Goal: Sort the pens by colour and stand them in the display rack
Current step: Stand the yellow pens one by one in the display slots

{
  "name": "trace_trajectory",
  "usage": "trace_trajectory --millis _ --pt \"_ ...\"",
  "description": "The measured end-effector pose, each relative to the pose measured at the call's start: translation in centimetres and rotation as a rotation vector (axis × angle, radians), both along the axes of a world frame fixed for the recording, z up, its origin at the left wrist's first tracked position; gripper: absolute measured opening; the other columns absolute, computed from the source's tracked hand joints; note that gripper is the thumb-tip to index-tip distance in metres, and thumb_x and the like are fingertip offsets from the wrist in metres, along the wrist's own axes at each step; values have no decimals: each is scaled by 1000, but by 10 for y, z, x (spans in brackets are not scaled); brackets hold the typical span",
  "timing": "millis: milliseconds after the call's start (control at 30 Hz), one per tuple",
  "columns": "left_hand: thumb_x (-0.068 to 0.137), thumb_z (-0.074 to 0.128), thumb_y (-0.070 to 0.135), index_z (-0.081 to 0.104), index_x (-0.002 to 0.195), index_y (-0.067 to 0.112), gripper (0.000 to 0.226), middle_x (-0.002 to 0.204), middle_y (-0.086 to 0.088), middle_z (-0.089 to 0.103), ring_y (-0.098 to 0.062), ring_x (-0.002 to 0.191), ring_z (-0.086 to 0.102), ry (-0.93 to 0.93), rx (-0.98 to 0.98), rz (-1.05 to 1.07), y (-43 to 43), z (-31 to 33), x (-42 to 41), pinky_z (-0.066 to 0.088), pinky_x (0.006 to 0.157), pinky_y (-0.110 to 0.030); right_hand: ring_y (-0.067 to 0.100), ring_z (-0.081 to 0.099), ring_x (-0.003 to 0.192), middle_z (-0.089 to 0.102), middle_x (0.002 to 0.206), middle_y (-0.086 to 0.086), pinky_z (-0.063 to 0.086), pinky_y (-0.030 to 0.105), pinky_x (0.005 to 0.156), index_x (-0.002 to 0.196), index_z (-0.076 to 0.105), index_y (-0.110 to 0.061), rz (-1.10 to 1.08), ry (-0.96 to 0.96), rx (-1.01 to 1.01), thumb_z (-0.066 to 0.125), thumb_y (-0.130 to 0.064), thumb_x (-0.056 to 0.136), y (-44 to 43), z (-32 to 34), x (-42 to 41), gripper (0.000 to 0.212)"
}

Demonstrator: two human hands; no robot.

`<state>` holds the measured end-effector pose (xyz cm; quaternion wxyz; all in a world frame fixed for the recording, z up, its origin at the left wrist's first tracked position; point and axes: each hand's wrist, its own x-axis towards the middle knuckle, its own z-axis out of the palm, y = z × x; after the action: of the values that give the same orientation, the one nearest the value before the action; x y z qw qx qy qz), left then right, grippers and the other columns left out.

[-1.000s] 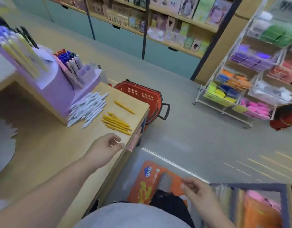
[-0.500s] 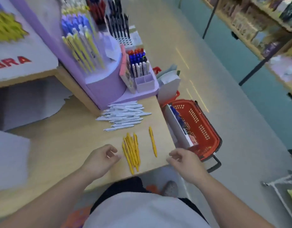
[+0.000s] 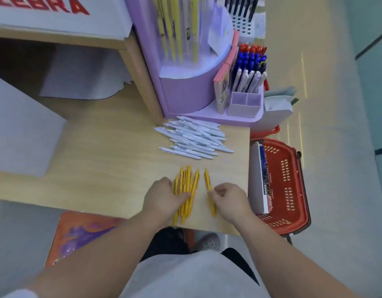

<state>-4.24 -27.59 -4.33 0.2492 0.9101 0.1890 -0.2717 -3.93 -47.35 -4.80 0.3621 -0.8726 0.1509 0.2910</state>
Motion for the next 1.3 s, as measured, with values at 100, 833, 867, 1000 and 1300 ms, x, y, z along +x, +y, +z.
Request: trace_trajectory --millis 100,833,867,1000,1300 --pt "68 79 55 49 96 21 54 96 2 58 -18 86 57 5 23 34 -13 -1 0 39 65 -28 18 66 101 72 106 3 50 27 87 105 74 -12 -10 6 18 68 -30 88 14 -6 2 26" --pt "83 69 21 74 94 23 12 88 1 77 -17 86 73 137 -587 455 -3 -16 10 58 80 -36 24 73 81 76 85 6 60 40 79 95 78 -12 -386 89 429 69 -12 88 64 -25 4 11" --pt "83 69 22 74 96 22 14 90 -1 77 -19 88 73 169 -636 461 0 -17 10 58 87 -41 26 73 81 76 85 9 61 39 79 95 78 -10 -406 99 447 69 -10 89 64 -22 5 11" --pt "89 65 18 68 112 10 25 104 -10 76 -27 100 72 257 -871 527 10 -10 12 53 97 -48 18 71 75 75 85 12 61 35 76 92 77 -9 -430 99 494 69 -7 88 70 -1 7 10" --pt "90 61 3 68 107 7 19 88 -18 62 -23 71 63 266 -1304 518 29 64 28 52 60 -38 10 61 60 69 65 8 50 22 58 82 77 -10 -329 -83 540 72 -6 84 71 86 23 7"
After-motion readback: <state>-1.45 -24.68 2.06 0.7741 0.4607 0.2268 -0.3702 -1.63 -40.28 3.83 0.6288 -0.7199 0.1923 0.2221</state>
